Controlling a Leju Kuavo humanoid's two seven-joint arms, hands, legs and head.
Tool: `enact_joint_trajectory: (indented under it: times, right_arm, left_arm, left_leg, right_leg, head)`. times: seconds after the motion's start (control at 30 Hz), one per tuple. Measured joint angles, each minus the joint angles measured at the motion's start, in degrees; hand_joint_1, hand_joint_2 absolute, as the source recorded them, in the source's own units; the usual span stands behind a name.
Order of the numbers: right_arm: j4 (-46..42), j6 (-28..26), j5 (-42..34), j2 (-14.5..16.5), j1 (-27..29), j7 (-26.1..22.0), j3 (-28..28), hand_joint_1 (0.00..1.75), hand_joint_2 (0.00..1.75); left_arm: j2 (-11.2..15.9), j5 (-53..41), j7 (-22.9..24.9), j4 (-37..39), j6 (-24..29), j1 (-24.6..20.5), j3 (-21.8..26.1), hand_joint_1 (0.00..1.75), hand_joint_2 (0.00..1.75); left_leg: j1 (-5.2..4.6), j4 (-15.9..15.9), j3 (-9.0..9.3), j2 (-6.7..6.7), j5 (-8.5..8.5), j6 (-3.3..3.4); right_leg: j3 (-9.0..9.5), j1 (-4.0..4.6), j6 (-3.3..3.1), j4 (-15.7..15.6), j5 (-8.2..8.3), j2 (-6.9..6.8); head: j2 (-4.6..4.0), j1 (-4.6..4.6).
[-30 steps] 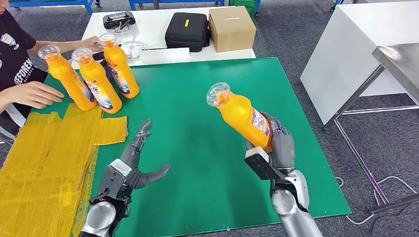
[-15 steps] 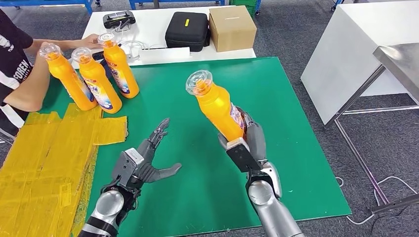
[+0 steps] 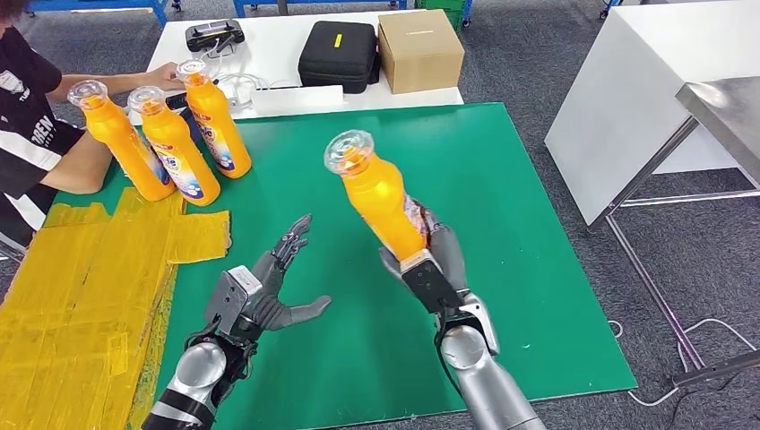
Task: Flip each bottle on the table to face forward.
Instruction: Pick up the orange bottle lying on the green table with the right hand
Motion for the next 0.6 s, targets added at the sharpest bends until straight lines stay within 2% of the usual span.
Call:
enact_joint_trajectory:
  times: [0.2, 0.6]
  right_arm:
    - [6.70, 2.57, -1.49, 2.62, -2.05, -2.38, 6.44, 1.75, 1.75]
    - [14.50, 2.50, 0.92, 4.87, -4.22, -3.09, 14.88, 1.75, 1.75]
  left_arm:
    - [-0.02, 5.40, 0.09, 1.10, -0.80, -2.63, -0.72, 0.00, 1.75]
    - [0.00, 16.17, 1.54, 4.52, -3.95, -3.70, 0.73, 0.00, 1.75]
  left_leg:
    - [0.04, 0.00, -0.01, 0.00, 0.03, -0.03]
    - [0.02, 0.00, -0.07, 0.01, 0.03, -0.03]
  right_leg:
    - [-0.01, 0.02, 0.00, 0.02, 0.00, -0.01]
    - [-0.08, 0.00, 0.00, 0.01, 0.00, -0.01]
  head:
    - [0.00, -0.02]
    - [0.00, 0.01]
